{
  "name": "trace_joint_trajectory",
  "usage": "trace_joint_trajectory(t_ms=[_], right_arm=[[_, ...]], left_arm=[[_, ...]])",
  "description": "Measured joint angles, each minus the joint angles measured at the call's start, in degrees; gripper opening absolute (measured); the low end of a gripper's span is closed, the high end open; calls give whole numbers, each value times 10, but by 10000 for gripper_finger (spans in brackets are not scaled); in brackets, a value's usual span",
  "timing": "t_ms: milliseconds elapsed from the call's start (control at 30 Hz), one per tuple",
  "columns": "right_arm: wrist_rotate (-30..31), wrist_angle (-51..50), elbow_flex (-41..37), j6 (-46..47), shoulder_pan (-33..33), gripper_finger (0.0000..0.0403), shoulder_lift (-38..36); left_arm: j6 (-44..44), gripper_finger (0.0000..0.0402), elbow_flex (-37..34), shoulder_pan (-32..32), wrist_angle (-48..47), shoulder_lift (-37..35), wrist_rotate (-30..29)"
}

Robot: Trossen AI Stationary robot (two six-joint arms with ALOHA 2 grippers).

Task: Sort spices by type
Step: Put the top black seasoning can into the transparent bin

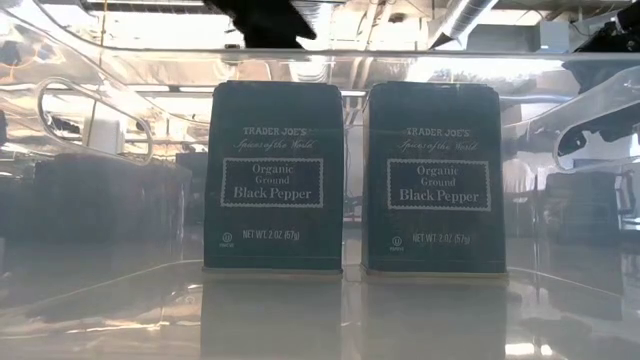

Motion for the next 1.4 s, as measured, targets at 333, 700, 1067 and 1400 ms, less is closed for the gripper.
trace_joint_trajectory(t_ms=[333, 700, 1067, 1400], right_arm=[[0, 2, 0, -313, -4, 302, 0], [7, 45, -2, -263, -4, 302, 0], [162, 48, -2, -59, -52, 302, 0], [165, 114, -1, -28, -86, 302, 0]], left_arm=[[-40, 290, 0, -3, 128, 34, -9], [-124, 290, 0, -8, 130, 40, -10], [-162, 290, 0, -15, 128, 40, -10], [-175, 290, 0, -29, 128, 40, -10]])
